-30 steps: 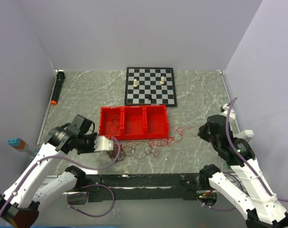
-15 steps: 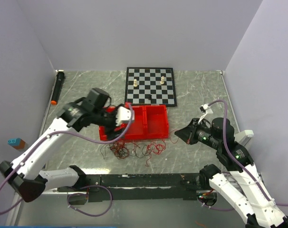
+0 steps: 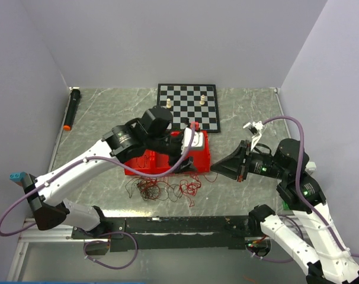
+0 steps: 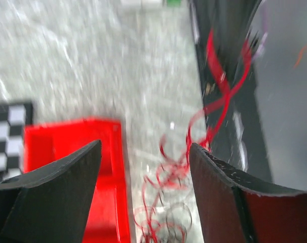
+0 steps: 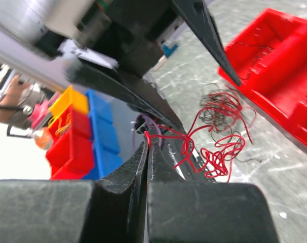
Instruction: Untangle the cables
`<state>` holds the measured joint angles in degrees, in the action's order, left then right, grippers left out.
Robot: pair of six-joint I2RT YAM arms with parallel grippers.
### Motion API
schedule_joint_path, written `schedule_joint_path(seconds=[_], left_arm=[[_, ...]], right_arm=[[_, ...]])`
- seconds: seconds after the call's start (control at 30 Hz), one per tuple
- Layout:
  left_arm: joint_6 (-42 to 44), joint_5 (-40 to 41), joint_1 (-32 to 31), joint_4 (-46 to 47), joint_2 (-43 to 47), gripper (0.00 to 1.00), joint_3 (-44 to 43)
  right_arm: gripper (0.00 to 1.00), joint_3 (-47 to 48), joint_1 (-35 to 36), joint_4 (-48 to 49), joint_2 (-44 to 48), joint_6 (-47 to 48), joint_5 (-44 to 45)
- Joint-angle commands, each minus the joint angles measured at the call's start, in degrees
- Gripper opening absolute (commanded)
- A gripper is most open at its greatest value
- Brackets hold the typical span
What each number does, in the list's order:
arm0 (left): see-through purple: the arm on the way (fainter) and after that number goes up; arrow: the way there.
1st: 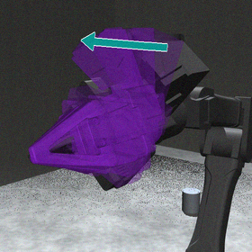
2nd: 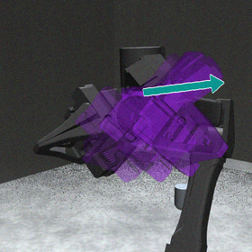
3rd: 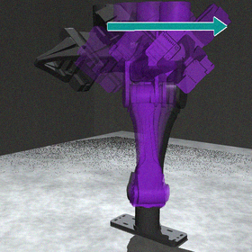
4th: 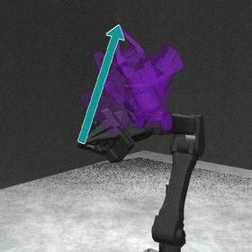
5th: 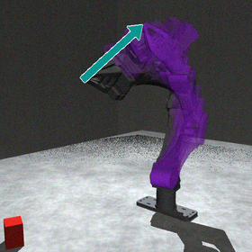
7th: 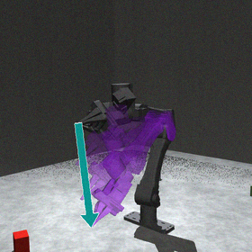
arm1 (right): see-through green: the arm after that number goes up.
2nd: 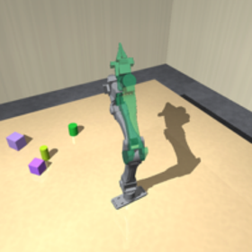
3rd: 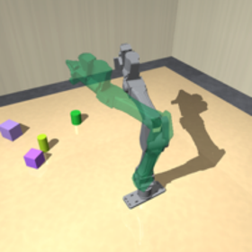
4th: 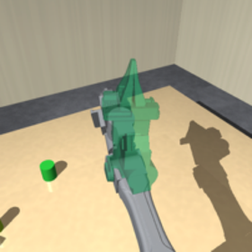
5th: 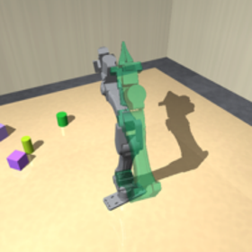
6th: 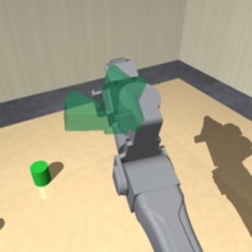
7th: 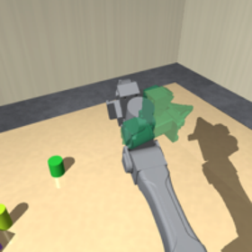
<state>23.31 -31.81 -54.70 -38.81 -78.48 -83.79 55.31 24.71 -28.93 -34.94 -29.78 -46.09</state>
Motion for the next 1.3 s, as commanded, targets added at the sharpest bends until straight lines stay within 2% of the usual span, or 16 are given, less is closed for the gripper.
schedule_joint_path(seconds=[0.0,0.17,0.27,0.37,0.53,0.67,0.77,0.83,0.97,1.03,1.1,1.17,1.27], left_arm=[[-7.3,-3.6,-1.5,4.3,0.1,0.72,-8.0],[-7.4,-9.8,-2.8,-0.4,-0.4,0.63,-11.5],[-6.3,-9.8,-4.2,-1.5,0.2,0.56,-9.6],[-4.9,-7.7,-4.3,-1.5,0.7,0.56,-6.8],[4.3,-0.7,-3.8,-5.0,3.2,0.56,-0.2],[6.3,-0.4,-2.7,-7.6,4.9,0.61,1.4],[7.1,0.5,-2.6,-6.6,6.4,0.6,4.8],[7.4,1.0,-2.6,-3.7,6.9,0.56,7.2],[6.8,1.2,-2.6,-0.9,5.8,0.37,8.1],[7.0,1.1,-2.7,-0.4,5.6,0.32,8.3],[6.3,1.4,-2.7,1.2,5.7,0.34,9.2],[4.9,2.6,-2.6,2.8,5.4,0.41,9.3],[1.7,6.8,-2.6,6.5,5.9,0.58,9.9]], right_arm=[[0.0,3.8,-0.1,2.5,-0.6,0.5,-5.4],[0.0,4.7,0.2,1.2,-0.4,1.3,-4.5],[0.0,5.7,0.3,0.8,-0.7,1.7,-3.8],[0.0,6.8,0.3,0.7,-1.0,2.2,-4.4],[0.0,9.5,0.3,-3.0,-1.6,5.2,-4.2],[0.0,10.3,0.3,-6.3,-1.8,7.8,-2.0],[0.0,8.9,0.3,-4.3,-1.8,6.8,-3.0],[0.0,8.5,0.3,-3.0,-1.9,6.1,-3.7],[0.0,9.4,0.3,-3.3,-2.1,6.3,-2.8],[0.0,9.6,0.3,-3.3,-1.9,6.3,-2.5],[0.0,9.3,0.3,-2.5,-1.8,5.5,-3.1],[0.0,8.6,0.3,-1.7,-1.7,5.0,-3.5],[0.0,8.4,0.3,-1.6,-1.6,5.0,-3.4]])
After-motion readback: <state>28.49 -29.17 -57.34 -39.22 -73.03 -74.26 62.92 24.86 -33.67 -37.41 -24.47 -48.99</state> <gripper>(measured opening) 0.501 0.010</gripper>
